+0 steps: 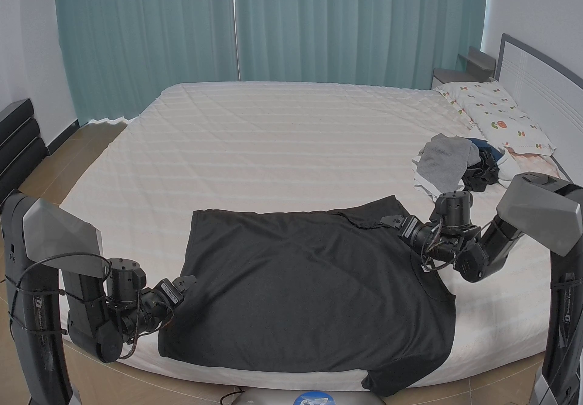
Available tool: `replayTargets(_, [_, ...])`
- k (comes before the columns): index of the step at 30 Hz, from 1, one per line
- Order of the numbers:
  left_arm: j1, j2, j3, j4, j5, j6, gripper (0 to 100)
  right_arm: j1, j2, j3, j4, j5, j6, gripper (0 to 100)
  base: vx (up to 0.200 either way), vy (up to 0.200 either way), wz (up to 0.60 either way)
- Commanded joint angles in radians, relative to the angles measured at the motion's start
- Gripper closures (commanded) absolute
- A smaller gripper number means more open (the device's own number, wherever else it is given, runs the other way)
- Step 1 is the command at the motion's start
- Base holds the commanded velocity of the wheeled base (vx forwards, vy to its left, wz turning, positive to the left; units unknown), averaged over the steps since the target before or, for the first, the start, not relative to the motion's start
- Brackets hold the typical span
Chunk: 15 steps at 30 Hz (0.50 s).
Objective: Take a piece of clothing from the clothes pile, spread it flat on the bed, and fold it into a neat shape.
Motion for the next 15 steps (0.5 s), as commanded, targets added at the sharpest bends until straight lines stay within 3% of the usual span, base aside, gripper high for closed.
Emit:
replayTargets(1, [-0.035, 0.041, -0.016, -0.001, -0.008, -0.026, 0, -0.034, 0.202, -0.291, 0.200, -0.027, 0.049, 0, 0.000, 0.000, 0.00])
replayTargets(7, [-0.037, 0.046, -0.016, -0.001, -0.008, -0.021, 0, -0.036, 0.272, -0.450, 0.331, -0.034, 0.109, 0, 0.000, 0.000, 0.00])
replayTargets(15, [-0.038, 0.047, -0.016, -0.001, -0.008, -0.021, 0, -0.046, 0.311, -0.556, 0.339, -0.058, 0.110, 0, 0.000, 0.000, 0.00])
